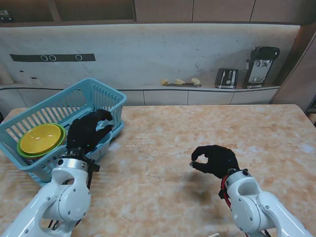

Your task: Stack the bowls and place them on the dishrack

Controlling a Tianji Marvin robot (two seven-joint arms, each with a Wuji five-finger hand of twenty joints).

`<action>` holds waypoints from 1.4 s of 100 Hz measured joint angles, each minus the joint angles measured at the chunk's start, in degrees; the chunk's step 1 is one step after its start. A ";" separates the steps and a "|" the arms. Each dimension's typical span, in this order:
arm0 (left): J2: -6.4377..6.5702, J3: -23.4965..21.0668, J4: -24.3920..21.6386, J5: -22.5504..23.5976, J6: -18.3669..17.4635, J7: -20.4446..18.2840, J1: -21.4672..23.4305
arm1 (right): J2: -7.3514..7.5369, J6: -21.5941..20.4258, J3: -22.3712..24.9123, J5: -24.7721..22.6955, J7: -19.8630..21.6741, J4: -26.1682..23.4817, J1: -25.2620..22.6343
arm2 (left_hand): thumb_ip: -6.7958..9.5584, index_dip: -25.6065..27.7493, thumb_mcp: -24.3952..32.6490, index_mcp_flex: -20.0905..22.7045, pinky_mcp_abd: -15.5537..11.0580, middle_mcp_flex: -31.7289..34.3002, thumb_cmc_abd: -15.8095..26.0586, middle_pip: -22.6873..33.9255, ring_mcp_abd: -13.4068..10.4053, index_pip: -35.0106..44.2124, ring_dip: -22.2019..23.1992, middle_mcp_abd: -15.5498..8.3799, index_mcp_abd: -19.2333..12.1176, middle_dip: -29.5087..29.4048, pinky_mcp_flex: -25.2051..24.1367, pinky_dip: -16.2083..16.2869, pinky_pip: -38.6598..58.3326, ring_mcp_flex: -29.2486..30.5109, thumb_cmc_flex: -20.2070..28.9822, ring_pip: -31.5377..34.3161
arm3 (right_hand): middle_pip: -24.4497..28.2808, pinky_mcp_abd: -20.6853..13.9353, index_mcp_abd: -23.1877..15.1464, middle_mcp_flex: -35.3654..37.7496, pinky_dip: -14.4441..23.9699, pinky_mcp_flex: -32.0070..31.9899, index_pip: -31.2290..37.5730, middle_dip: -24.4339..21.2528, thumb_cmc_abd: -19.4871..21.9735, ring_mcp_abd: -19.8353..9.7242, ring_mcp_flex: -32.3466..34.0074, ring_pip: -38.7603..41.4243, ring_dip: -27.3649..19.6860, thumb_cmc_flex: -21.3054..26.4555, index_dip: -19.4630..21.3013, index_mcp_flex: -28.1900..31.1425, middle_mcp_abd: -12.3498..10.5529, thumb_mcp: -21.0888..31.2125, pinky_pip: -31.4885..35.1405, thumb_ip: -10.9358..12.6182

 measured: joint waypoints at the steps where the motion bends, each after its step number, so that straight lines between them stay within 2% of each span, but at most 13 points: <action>1: -0.04 0.21 0.00 -0.06 -0.12 0.14 0.02 | -0.01 -0.02 0.01 0.01 -0.05 0.00 -0.01 | 0.00 0.01 0.00 0.00 0.00 0.00 0.00 0.00 -0.01 0.01 0.17 0.00 0.00 0.44 0.04 0.02 0.11 0.00 0.00 0.00 | 0.00 0.00 0.00 0.00 0.00 0.00 0.00 0.00 0.00 0.00 0.00 0.00 0.00 0.00 0.00 0.00 0.00 0.00 0.00 0.00; 30: -0.58 6.16 0.91 -0.42 -2.67 4.00 0.31 | -0.16 -0.58 0.25 0.65 -0.85 0.14 -0.20 | 0.00 1.21 0.00 0.00 0.01 0.02 -0.04 0.02 -0.04 0.79 1.41 -0.01 0.00 3.35 0.74 0.46 0.68 0.70 0.00 0.80 | 0.00 0.01 0.00 0.00 0.37 0.00 0.00 0.00 0.00 0.01 0.00 0.00 0.00 0.00 0.00 0.00 0.00 0.00 0.00 0.00; 67: -1.58 12.09 3.70 -2.13 -4.93 8.28 0.12 | -0.26 -0.53 0.53 0.89 -1.13 0.16 -0.33 | 0.00 1.24 -0.27 0.00 0.01 0.03 -0.10 0.01 0.00 0.81 1.63 -0.01 0.00 3.40 0.75 0.48 0.76 0.70 -0.67 0.82 | 0.00 0.01 0.00 0.00 0.38 0.00 0.00 0.00 0.00 0.01 0.00 0.00 0.00 0.00 0.00 0.00 0.00 0.00 0.00 0.00; 99: -1.60 13.76 5.03 -2.37 -7.18 7.43 -0.24 | -0.28 -0.37 0.45 1.43 -1.09 0.16 -0.28 | 0.00 1.25 0.08 0.00 0.02 0.04 -0.11 -0.08 -0.02 0.81 1.63 -0.17 0.00 3.12 0.69 0.48 0.76 0.71 -1.32 0.82 | 0.00 0.03 0.00 0.00 0.38 0.00 0.00 0.00 0.00 0.01 0.00 0.00 0.00 0.00 0.00 0.00 0.00 0.00 0.00 0.00; 117: -1.59 13.78 5.06 -2.43 -7.07 6.82 -0.16 | -0.31 -0.37 0.38 1.51 -1.30 0.22 -0.20 | 0.00 1.25 0.16 0.65 0.02 0.64 -0.11 -0.12 0.27 1.31 1.63 -0.63 -0.02 0.14 0.16 0.65 1.33 0.72 -1.83 0.72 | 0.00 0.03 -0.01 0.00 0.38 0.00 0.02 0.00 0.00 0.01 0.00 0.00 0.00 0.00 0.00 0.00 0.00 0.00 0.00 0.00; 140: -1.40 13.72 5.04 -2.22 -6.79 5.91 -0.14 | -0.32 -0.11 0.30 1.92 -1.21 0.27 -0.14 | 0.00 1.25 0.16 1.25 0.04 0.64 -0.08 -0.12 0.50 1.63 1.63 -0.64 -0.16 -0.71 -0.28 0.86 1.35 0.72 -1.84 0.47 | 0.00 0.04 -0.01 0.00 0.39 0.00 0.03 0.00 0.00 0.01 0.00 0.00 0.00 0.00 0.00 0.00 0.00 0.00 0.00 0.00</action>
